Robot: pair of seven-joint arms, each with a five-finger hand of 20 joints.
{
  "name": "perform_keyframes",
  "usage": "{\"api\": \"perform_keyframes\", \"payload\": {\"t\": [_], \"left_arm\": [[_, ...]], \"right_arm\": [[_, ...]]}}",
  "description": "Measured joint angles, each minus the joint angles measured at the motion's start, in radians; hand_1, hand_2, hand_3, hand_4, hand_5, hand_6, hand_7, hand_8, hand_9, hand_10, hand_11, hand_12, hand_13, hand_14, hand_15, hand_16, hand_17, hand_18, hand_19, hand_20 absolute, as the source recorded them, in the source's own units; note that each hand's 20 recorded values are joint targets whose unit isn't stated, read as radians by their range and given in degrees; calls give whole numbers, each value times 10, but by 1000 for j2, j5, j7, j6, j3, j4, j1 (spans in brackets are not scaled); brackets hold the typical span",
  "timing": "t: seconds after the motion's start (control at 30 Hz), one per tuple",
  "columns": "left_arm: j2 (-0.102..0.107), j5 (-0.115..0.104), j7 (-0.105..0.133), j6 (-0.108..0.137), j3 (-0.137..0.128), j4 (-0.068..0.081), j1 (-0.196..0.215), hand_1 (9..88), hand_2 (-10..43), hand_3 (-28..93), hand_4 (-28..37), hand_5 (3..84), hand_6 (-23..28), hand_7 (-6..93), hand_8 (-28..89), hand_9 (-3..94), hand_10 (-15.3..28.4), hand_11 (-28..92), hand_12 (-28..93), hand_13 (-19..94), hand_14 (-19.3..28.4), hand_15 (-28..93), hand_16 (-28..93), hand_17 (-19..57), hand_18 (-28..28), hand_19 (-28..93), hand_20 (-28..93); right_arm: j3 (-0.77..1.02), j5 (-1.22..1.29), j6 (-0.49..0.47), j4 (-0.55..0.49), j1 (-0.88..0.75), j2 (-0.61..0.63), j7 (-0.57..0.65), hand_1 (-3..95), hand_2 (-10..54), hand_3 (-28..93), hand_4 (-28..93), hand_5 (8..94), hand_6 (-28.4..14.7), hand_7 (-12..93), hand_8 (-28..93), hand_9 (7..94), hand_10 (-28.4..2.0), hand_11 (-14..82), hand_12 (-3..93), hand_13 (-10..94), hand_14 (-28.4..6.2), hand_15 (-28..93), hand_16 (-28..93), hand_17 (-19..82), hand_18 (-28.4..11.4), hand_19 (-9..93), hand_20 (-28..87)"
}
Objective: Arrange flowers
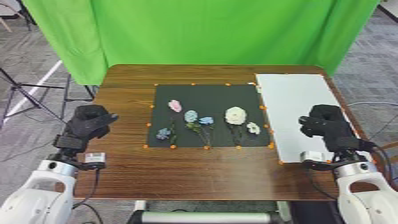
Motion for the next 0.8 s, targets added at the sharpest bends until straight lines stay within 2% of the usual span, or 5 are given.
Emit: {"api": "perform_keyframes", "payload": {"t": [0.27,0.43,0.5,0.67,0.8], "left_arm": [[-1,-60,38,88,30,-12,24,433,4,569,-23,694,-62,758,647,840,135,806,709,802,198,932,674,428,284,932,850],[2,64,52,96,49,-9,16,432,3,571,-23,694,-62,759,645,840,135,806,708,800,202,932,673,424,284,932,846],[2,79,53,97,50,-10,17,432,8,562,-28,694,-62,759,642,840,136,806,706,801,200,932,668,426,284,932,843],[-1,-11,53,104,49,-17,23,431,14,555,-35,693,-62,758,638,839,136,805,703,800,200,932,666,427,284,932,839],[-3,-13,53,110,52,-17,18,426,18,556,-39,691,-61,755,635,836,135,802,701,793,198,932,660,425,284,932,835]], "right_arm": [[3,38,4,-5,-8,-37,-11,339,-27,799,-8,825,92,838,772,923,-49,761,932,883,-150,932,908,517,-258,932,770],[12,30,1,-19,-18,-64,-14,339,-27,799,-9,822,94,839,772,922,-49,761,932,882,-152,932,908,516,-259,932,768],[12,29,-2,-20,-21,-70,-14,338,-27,798,-10,822,94,839,771,922,-48,761,932,880,-152,932,907,516,-259,932,768],[12,26,-12,-22,-28,-78,-14,337,-28,796,-10,821,94,839,770,921,-48,760,932,879,-153,932,907,515,-259,932,767],[10,30,-16,-23,-29,-85,-14,336,-26,795,-11,821,94,838,770,919,-47,760,932,878,-153,932,907,511,-258,932,766]]}}
